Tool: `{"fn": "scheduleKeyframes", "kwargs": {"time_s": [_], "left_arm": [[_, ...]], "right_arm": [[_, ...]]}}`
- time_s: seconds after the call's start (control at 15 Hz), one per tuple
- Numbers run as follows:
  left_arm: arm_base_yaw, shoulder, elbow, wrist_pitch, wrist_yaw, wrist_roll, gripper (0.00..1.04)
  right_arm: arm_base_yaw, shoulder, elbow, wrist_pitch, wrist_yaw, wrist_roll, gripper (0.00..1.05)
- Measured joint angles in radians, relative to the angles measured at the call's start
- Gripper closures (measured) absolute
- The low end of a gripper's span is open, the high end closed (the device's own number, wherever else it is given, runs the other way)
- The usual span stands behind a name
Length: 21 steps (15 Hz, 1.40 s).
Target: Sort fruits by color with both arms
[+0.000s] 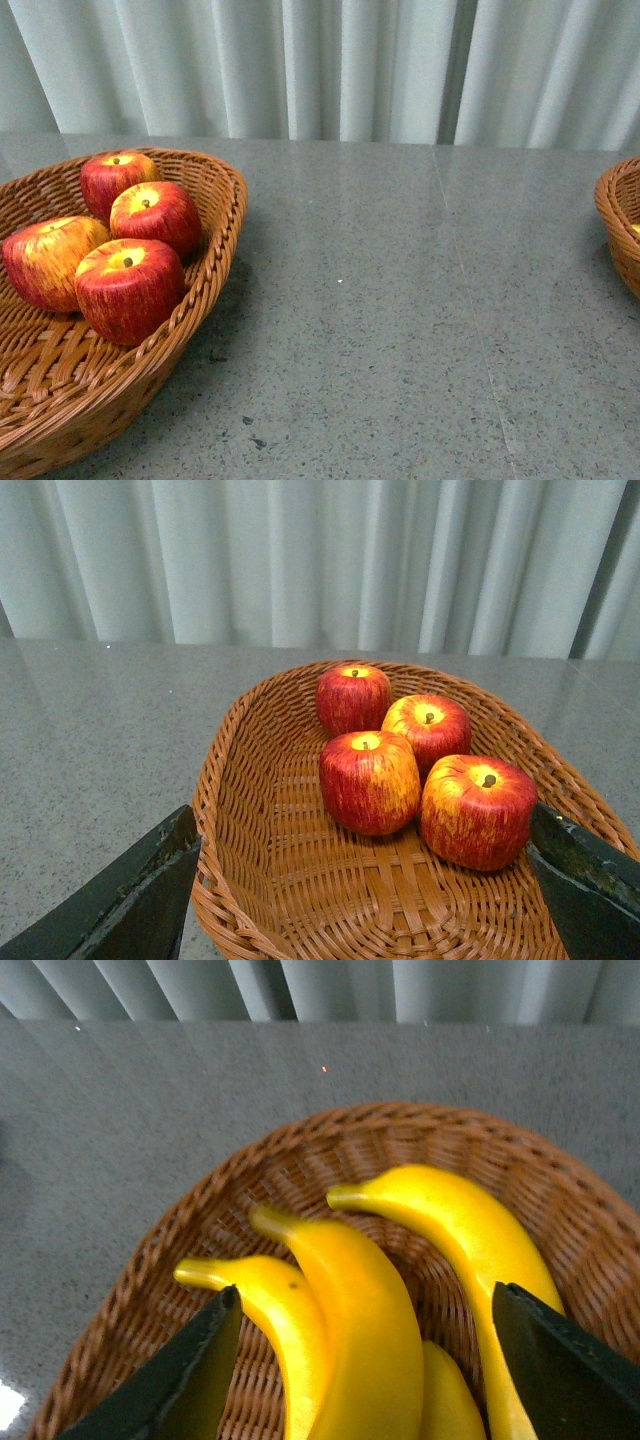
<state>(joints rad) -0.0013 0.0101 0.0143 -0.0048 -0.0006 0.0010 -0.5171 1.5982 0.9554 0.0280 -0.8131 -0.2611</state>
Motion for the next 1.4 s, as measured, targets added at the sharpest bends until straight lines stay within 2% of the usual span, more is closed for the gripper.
{"fn": "scheduleKeyframes", "kwargs": {"time_s": [0.13, 0.33, 0.47, 0.53, 0.6, 0.66, 0.73, 0.8, 0.93, 1.0, 1.33, 1.4], "left_arm": [[0.000, 0.000, 0.000, 0.000, 0.000, 0.000, 0.07], [0.000, 0.000, 0.000, 0.000, 0.000, 0.000, 0.07], [0.000, 0.000, 0.000, 0.001, 0.000, 0.000, 0.07], [0.000, 0.000, 0.000, 0.001, 0.000, 0.000, 0.07], [0.000, 0.000, 0.000, 0.000, 0.000, 0.000, 0.07], [0.000, 0.000, 0.000, 0.001, 0.000, 0.000, 0.07], [0.000, 0.000, 0.000, 0.001, 0.000, 0.000, 0.07], [0.000, 0.000, 0.000, 0.001, 0.000, 0.000, 0.07], [0.000, 0.000, 0.000, 0.001, 0.000, 0.000, 0.07], [0.000, 0.000, 0.000, 0.000, 0.000, 0.000, 0.07], [0.000, 0.000, 0.000, 0.000, 0.000, 0.000, 0.07], [0.000, 0.000, 0.000, 0.000, 0.000, 0.000, 0.07]], "right_arm": [[0.011, -0.080, 0.000, 0.029, -0.038, 0.021, 0.07], [0.035, -0.230, -0.052, 0.176, -0.073, 0.183, 0.07], [0.038, -0.417, -0.169, 0.301, -0.116, 0.369, 0.07], [0.045, -0.518, -0.229, 0.300, -0.047, 0.383, 0.11], [0.069, -0.632, -0.313, 0.282, 0.136, 0.345, 0.22], [0.071, -0.767, -0.422, 0.249, 0.278, 0.308, 0.35], [0.063, -0.869, -0.511, 0.232, 0.338, 0.292, 0.46], [0.061, -1.017, -0.642, 0.227, 0.367, 0.283, 0.63], [0.188, -1.146, -0.750, 0.214, 0.475, 0.270, 0.94], [0.236, -1.188, -0.778, 0.207, 0.525, 0.266, 1.03], [0.390, -1.326, -0.871, 0.162, 0.685, 0.264, 1.03], [0.464, -1.348, -0.882, 0.146, 0.774, 0.264, 1.03]]}}
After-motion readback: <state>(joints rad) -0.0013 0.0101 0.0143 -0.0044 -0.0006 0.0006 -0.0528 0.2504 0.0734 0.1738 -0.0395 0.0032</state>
